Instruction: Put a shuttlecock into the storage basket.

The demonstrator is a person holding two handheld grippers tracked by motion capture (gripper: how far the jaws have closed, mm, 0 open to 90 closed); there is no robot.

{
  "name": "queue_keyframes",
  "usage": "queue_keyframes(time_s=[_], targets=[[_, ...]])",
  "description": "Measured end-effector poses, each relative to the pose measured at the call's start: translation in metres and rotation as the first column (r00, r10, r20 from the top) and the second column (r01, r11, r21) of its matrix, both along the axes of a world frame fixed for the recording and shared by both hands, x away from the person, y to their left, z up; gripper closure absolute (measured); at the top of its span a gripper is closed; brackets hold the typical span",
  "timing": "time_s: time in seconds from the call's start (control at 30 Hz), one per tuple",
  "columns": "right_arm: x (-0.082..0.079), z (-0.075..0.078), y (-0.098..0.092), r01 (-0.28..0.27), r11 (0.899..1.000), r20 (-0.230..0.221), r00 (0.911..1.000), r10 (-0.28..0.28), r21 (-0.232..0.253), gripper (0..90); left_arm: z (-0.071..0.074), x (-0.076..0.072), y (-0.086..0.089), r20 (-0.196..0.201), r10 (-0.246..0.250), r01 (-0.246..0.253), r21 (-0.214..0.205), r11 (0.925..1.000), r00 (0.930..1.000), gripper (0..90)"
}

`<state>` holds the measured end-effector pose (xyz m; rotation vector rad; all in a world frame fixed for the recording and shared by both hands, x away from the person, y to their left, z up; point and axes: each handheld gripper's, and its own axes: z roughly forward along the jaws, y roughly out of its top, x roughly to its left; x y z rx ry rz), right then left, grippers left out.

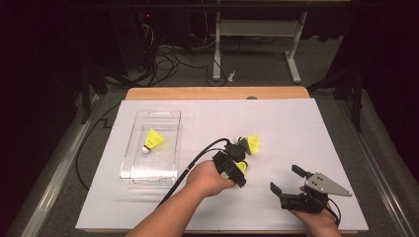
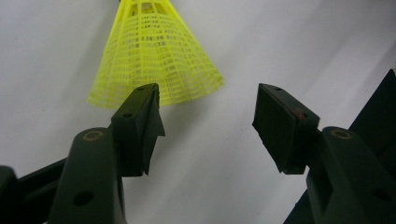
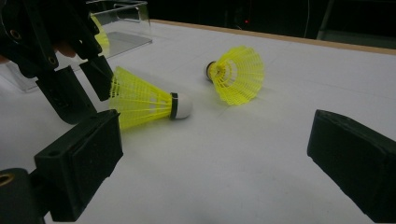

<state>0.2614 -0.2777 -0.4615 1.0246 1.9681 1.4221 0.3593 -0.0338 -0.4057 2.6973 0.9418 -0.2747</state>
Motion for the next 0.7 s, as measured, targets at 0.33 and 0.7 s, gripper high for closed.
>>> queue_keyframes(time_s=[0.33,0.7], targets=[[0.0,0.0,-0.001,0.001,1.0,0.001,1.0,-0.001,0.001,3.9,-0.008,0.003,-0.005,0.01,0.044,-0.044,0.0,0.999,0.999,51.9],[0.0,0.0,-0.001,-0.002,1.0,0.002,1.0,0.002,0.001,4.0,-0.014,0.006,-0.005,-0.001,0.053,-0.053,-0.011,0.9985,0.9986,64.9]])
